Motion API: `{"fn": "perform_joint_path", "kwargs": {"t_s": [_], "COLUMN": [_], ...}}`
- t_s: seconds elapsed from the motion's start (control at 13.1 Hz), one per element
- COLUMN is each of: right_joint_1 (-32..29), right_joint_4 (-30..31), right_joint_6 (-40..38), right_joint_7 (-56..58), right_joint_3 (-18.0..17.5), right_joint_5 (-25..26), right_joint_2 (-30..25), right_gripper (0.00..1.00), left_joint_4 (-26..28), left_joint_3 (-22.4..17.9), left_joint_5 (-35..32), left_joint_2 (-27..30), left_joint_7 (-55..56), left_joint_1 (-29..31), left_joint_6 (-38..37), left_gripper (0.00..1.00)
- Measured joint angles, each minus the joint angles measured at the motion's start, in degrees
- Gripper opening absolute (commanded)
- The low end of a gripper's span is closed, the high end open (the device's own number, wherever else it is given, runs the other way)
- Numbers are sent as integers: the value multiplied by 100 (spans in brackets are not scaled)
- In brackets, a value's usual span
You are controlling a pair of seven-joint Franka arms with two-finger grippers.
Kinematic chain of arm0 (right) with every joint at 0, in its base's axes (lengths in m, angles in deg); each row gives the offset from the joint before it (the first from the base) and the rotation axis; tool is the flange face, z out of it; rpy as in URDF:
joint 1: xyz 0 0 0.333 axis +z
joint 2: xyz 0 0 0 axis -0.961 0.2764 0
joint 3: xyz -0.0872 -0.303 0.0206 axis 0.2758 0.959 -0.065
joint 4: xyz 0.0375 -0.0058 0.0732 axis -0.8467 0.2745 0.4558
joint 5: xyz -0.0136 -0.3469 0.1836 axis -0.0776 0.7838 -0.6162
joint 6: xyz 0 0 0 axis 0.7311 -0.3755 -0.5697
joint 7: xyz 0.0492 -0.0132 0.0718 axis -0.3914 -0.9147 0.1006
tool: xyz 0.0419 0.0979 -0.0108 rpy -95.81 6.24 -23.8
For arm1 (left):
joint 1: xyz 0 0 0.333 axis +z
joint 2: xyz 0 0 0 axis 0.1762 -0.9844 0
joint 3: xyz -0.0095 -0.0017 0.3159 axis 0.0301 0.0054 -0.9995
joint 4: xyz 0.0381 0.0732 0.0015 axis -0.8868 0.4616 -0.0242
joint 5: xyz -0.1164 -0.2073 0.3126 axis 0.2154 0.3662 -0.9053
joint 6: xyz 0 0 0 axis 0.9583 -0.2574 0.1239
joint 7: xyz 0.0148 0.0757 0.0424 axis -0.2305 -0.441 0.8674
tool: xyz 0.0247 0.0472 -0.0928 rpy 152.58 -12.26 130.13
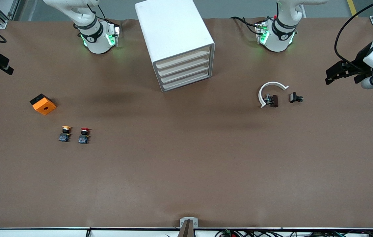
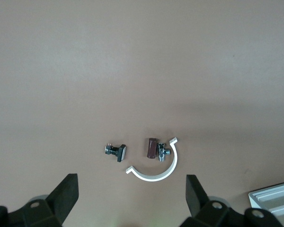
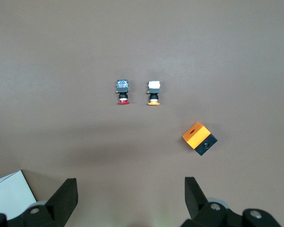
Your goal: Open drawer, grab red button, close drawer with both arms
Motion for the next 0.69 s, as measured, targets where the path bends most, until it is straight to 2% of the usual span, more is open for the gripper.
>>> {"fn": "perform_joint_path", "kwargs": {"t_s": [0.38, 0.69], "right_joint_1": [0, 0], "right_joint_4": [0, 2], "right_joint_6": [27, 85], "right_joint_7": [-3, -5], "right_joint_3": [1, -10], "right_joint_5": [6, 6], "right_joint_2": [-28, -47], "right_gripper": [100, 100], "left_joint_4": [-242, -257], "left_joint_3": [3, 26], "left_joint_5": [0, 0], "left_joint_2": [-31, -117], "left_joint_7": [19, 20], "left_joint_1": [2, -1], "left_joint_6": [-481, -513], "left_gripper": [100, 100]}}
